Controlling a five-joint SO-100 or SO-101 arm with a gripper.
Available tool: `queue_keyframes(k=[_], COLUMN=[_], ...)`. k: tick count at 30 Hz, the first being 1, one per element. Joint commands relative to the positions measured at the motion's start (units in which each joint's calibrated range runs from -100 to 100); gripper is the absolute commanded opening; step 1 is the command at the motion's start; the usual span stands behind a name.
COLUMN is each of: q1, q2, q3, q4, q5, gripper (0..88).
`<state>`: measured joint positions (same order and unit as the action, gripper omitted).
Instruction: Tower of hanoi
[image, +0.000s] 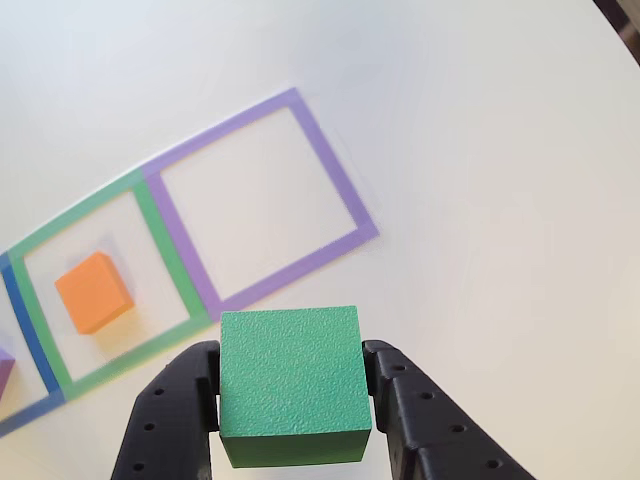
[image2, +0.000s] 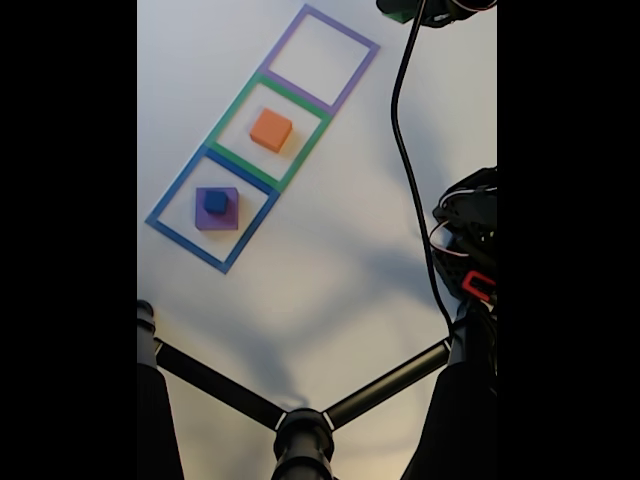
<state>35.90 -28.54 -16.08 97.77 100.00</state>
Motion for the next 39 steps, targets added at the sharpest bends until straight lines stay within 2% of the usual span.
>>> queue_keyframes(k=[1, 4, 6, 13, 20, 28, 39], q1=[5.2, 7.8, 8.7, 7.1, 3.1, -0.8, -4.6], q2=[-2.9, -5.8, -8.9, -16.7, -15.8, -2.5, 19.8], q3=[0.0, 8.9, 18.7, 54.4, 78.1, 88.5, 86.5], q4=[0.8, -3.7, -10.7, -45.3, -76.3, -104.4, -128.8], q5=[0.0, 0.0, 0.0, 0.0, 0.0, 0.0, 0.0], gripper=[5.3, 5.1, 5.0, 5.0, 5.2, 5.5, 5.6])
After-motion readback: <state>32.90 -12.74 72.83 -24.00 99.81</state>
